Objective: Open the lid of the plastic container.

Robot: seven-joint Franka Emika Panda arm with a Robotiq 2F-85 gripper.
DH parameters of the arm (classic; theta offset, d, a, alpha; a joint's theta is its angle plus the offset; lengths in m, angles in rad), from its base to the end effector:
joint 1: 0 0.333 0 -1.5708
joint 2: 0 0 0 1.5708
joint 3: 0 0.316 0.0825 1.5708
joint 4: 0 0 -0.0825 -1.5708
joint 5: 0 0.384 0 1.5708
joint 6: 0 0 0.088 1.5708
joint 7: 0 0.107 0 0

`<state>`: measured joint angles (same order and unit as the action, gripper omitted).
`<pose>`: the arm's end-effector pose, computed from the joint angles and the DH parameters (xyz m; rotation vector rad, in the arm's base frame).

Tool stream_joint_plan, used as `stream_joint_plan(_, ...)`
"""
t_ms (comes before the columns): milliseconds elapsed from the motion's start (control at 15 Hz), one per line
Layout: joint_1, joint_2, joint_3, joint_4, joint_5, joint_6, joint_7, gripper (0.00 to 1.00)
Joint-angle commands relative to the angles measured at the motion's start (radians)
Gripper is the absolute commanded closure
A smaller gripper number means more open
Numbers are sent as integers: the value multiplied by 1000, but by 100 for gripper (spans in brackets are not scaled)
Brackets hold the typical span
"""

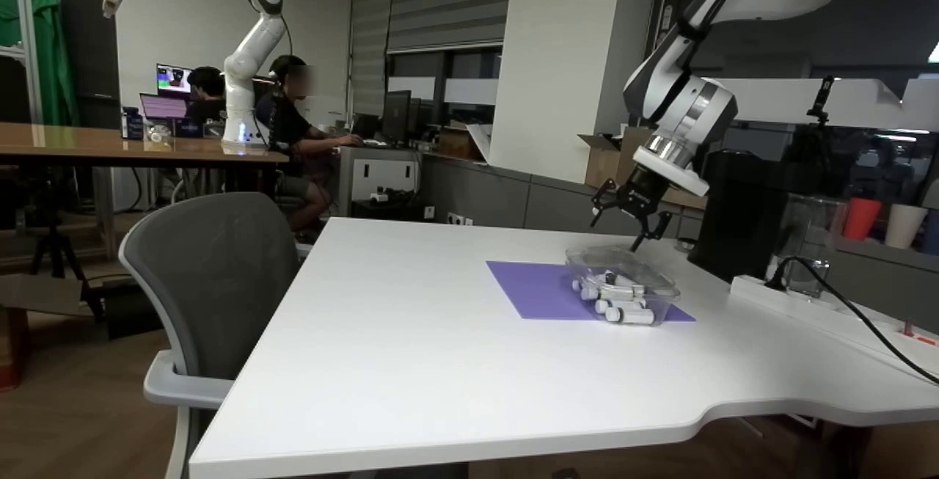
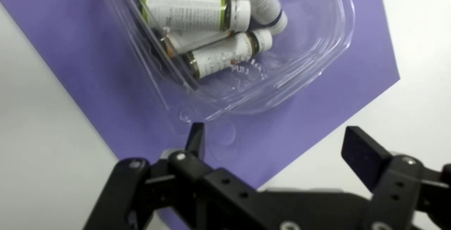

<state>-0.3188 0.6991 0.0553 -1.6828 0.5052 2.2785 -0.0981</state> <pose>0.6487 -0.1666 0.1878 -2.6335 0.7144 0.0414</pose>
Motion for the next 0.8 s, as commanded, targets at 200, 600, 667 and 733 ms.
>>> stream_joint_plan(200, -47, 24, 0, 119, 133, -301, 26, 0)
stream_joint_plan(600, -44, 29, -3, 201, 293, -543, 35, 0)
stream_joint_plan(667, -38, 27, -3, 212, 322, -582, 35, 0)
stream_joint_plan(733, -28, 22, -2, 218, 353, -611, 33, 0)
